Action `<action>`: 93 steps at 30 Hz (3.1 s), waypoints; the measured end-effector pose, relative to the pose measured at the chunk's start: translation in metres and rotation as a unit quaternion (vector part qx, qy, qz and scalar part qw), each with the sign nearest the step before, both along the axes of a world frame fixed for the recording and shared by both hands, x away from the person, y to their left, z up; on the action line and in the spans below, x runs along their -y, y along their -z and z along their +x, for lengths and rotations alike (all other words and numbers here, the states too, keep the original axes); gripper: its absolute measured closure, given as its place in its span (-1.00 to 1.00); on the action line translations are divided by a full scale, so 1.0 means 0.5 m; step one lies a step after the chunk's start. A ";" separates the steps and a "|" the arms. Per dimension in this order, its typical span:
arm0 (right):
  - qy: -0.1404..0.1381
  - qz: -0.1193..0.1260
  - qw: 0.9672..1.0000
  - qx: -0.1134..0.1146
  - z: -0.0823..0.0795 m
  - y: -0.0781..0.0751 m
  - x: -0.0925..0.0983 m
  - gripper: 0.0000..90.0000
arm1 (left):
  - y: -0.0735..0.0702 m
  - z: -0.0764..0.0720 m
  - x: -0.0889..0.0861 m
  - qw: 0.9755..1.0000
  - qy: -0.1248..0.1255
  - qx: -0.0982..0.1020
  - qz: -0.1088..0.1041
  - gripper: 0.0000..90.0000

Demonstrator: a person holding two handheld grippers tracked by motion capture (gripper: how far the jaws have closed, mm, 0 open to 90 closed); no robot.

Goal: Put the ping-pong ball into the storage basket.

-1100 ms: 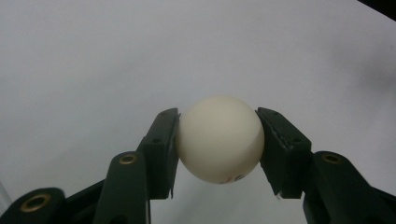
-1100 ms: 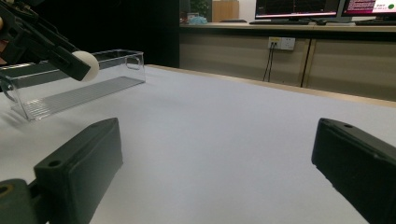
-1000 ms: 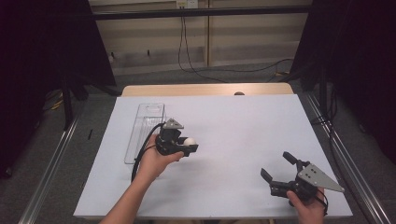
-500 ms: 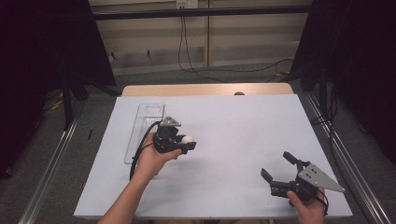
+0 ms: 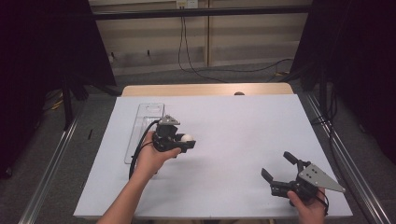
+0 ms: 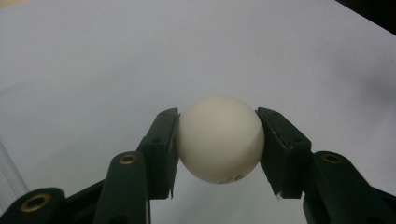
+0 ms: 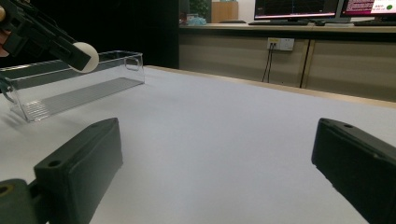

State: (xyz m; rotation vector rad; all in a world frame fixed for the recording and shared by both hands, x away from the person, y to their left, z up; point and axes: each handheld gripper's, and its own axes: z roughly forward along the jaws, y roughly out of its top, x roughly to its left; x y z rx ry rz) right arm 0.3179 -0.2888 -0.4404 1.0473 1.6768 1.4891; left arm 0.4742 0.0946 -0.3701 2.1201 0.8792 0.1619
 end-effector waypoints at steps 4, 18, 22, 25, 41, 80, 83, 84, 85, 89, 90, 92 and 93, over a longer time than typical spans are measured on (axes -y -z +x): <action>-0.001 0.000 1.000 -0.001 0.000 0.000 0.000 -0.97 | -0.003 -0.001 -0.002 1.000 -0.006 -0.005 -0.002 0.13; -0.001 0.003 1.000 -0.001 0.001 0.000 -0.002 -0.97 | -0.004 0.005 -0.006 1.000 -0.008 -0.003 -0.004 0.13; 0.002 0.005 1.000 -0.001 0.001 0.000 -0.002 -0.97 | -0.004 0.006 -0.006 1.000 -0.010 -0.004 -0.008 0.13; 0.001 0.005 1.000 -0.002 0.001 0.000 -0.002 -0.97 | -0.006 0.008 -0.006 1.000 -0.009 -0.004 -0.003 0.13; 0.001 0.004 1.000 0.000 0.001 -0.001 -0.002 -0.97 | -0.012 0.011 -0.015 1.000 -0.021 -0.007 -0.007 0.13; 0.002 0.008 1.000 -0.003 0.001 -0.001 -0.001 -0.97 | -0.033 0.026 -0.036 0.999 -0.033 -0.008 -0.001 0.13; 0.002 0.009 1.000 -0.001 0.001 -0.001 -0.001 -0.97 | -0.033 0.028 -0.038 0.999 -0.032 -0.004 -0.003 0.13; 0.000 0.008 1.000 0.000 0.001 -0.001 -0.001 -0.97 | -0.034 0.029 -0.039 1.000 -0.030 -0.005 -0.003 0.14; 0.001 0.008 1.000 0.000 0.001 -0.002 -0.001 -0.97 | -0.035 0.030 -0.042 1.000 -0.023 -0.004 0.004 0.14; 0.002 0.009 1.000 -0.001 0.000 -0.002 -0.001 -0.97 | -0.034 0.030 -0.040 0.999 -0.037 -0.007 -0.002 0.14; 0.002 0.009 1.000 -0.001 0.000 -0.002 -0.001 -0.97 | -0.035 0.031 -0.041 0.999 -0.036 -0.005 -0.003 0.13; 0.002 0.009 1.000 0.000 0.001 -0.001 -0.001 -0.97 | -0.037 0.031 -0.041 0.999 -0.037 -0.007 0.001 0.14; 0.002 0.008 1.000 0.000 0.000 -0.001 -0.001 -0.97 | -0.038 0.031 -0.042 0.999 -0.038 -0.007 0.001 0.14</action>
